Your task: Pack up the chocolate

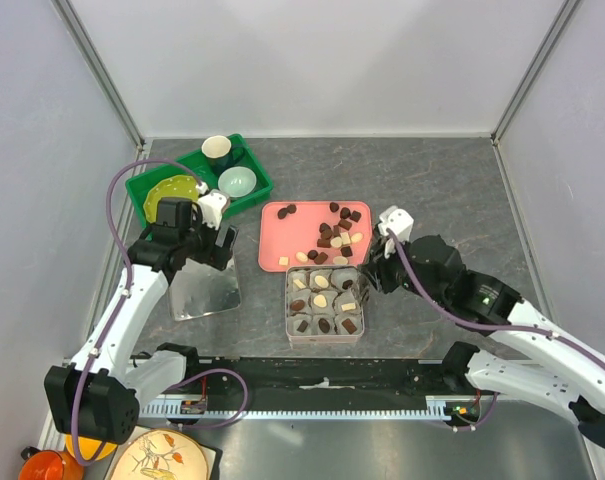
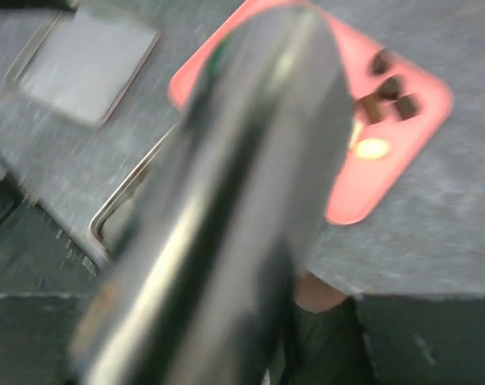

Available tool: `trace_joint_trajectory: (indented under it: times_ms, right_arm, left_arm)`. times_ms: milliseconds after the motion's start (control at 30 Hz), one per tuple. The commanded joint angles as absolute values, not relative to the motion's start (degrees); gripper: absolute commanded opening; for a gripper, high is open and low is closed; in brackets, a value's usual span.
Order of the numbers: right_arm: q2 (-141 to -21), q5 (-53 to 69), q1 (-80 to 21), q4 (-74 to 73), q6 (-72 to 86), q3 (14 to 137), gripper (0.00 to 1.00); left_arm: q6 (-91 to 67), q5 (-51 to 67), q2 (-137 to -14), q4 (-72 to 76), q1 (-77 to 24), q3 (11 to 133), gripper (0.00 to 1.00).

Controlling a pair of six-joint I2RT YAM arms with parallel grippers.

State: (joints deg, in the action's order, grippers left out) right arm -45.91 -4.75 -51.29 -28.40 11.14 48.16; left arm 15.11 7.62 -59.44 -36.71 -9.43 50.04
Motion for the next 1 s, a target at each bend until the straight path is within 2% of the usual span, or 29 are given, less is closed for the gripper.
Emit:
trace_joint_trajectory:
  times_ms: [0,67,100,300,400,567,967]
  right_arm:
    - [-48.49,-21.25,-51.33,-34.85,10.64,58.59,0.33]
    - [-52.88,-25.99,-49.40,-38.39,10.28,61.68,0.36]
    - [-54.22,-25.15,-45.31,-40.58,10.02,62.31,0.36]
    - [-61.95,-12.93,-24.30,-41.23,8.27,61.18,0.43]
    - [-68.01,-9.69,-18.40,-38.25,8.08,58.28,0.43]
    - [-76.71,-8.96,-16.70,-30.95,11.07,55.64,0.49]
    - [-96.04,-6.68,-11.69,-24.79,8.26,62.83,0.48]
  left_arm:
    - [17.40,7.91,-58.09,-34.98,-9.23,49.31,0.99]
    - [17.32,8.17,-58.10,-34.63,-9.23,49.04,0.99]
    - [17.31,8.26,-58.18,-34.28,-9.23,48.69,0.99]
    - [18.46,7.65,-57.83,-32.70,-9.23,46.59,0.98]
    - [19.07,7.38,-57.83,-31.82,-9.23,45.44,0.97]
    - [19.86,6.07,-59.50,-30.85,-9.23,45.09,0.97]
    - [20.83,5.63,-66.44,-27.16,-9.23,44.56,0.98]
